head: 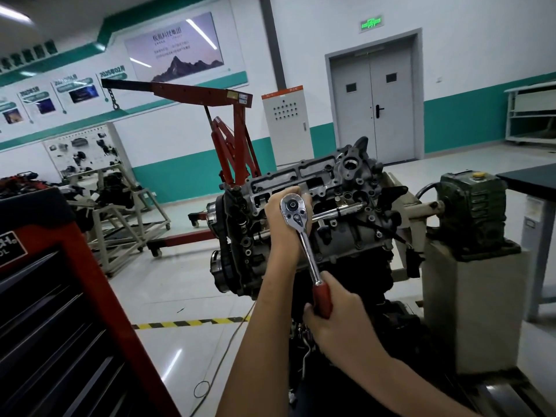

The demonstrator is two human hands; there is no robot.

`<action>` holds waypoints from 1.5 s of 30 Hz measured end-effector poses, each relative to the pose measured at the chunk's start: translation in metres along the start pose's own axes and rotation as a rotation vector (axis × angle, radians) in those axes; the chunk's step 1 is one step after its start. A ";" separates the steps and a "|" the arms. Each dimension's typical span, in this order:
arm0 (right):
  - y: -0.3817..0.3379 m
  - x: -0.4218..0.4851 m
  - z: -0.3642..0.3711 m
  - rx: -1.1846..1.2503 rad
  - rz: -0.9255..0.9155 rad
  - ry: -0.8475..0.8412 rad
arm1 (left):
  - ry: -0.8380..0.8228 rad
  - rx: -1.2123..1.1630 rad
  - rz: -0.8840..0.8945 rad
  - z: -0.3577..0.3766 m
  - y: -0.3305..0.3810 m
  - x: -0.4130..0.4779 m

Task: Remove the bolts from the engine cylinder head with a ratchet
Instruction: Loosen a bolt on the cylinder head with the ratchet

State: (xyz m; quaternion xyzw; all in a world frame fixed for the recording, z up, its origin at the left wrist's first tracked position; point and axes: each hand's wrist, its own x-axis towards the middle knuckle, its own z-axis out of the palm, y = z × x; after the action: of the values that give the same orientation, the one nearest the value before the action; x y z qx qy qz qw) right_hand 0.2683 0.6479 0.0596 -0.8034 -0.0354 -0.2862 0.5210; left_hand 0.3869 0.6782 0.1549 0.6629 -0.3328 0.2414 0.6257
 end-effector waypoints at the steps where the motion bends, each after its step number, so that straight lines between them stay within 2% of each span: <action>1: -0.001 0.000 0.001 0.005 -0.002 -0.012 | -0.006 -0.010 -0.014 -0.001 0.000 0.000; 4: -0.005 0.013 -0.036 -0.180 -0.071 -0.119 | -0.039 0.005 -0.063 -0.011 0.000 0.001; 8: -0.018 0.057 -0.114 -0.616 -0.165 -0.348 | -0.238 0.124 0.054 -0.026 0.002 0.005; 10: -0.025 0.077 -0.136 -0.880 -0.263 -0.287 | -0.283 0.139 0.057 -0.025 0.006 0.005; 12: -0.023 0.080 -0.138 -0.946 -0.295 -0.210 | -0.237 0.116 0.044 -0.020 0.004 0.004; 14: -0.010 0.065 -0.119 -0.804 -0.215 -0.211 | -0.150 0.056 0.029 -0.016 -0.001 0.000; 16: -0.001 0.036 -0.086 -0.506 -0.096 -0.173 | -0.083 0.015 0.023 -0.011 -0.009 0.000; 19: 0.002 0.005 -0.030 -0.104 0.003 -0.004 | -0.027 0.007 -0.005 -0.002 -0.005 0.001; 21: 0.002 -0.002 0.001 -0.008 0.024 0.059 | -0.006 -0.017 -0.033 0.001 -0.001 0.002; 25: 0.001 0.007 -0.016 -0.072 -0.026 -0.032 | -0.056 0.019 -0.055 -0.006 -0.005 0.002; 30: -0.011 0.050 -0.111 -0.534 -0.189 -0.283 | -0.252 0.159 -0.019 -0.021 0.001 0.007; 32: -0.018 0.070 -0.133 -0.816 -0.274 -0.235 | -0.287 0.192 0.038 -0.020 0.003 0.008; 34: -0.017 0.072 -0.135 -0.903 -0.299 -0.164 | -0.207 0.154 0.060 -0.017 0.001 0.006; 36: -0.006 0.054 -0.114 -0.756 -0.218 -0.147 | -0.086 0.070 0.045 -0.013 -0.003 0.001; 41: 0.004 0.001 -0.018 -0.089 -0.001 0.019 | 0.073 0.005 0.007 0.003 0.001 -0.002; 43: 0.001 -0.003 0.008 0.007 0.010 0.050 | 0.060 -0.016 -0.029 0.002 -0.002 -0.002; 45: 0.001 0.000 0.004 -0.033 0.011 0.009 | 0.019 -0.017 -0.081 -0.002 -0.008 -0.002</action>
State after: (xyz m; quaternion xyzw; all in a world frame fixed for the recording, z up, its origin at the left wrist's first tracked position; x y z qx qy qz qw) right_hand 0.2705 0.6507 0.0580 -0.8108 -0.0239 -0.2874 0.5093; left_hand 0.3912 0.6801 0.1483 0.6683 -0.3018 0.2192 0.6437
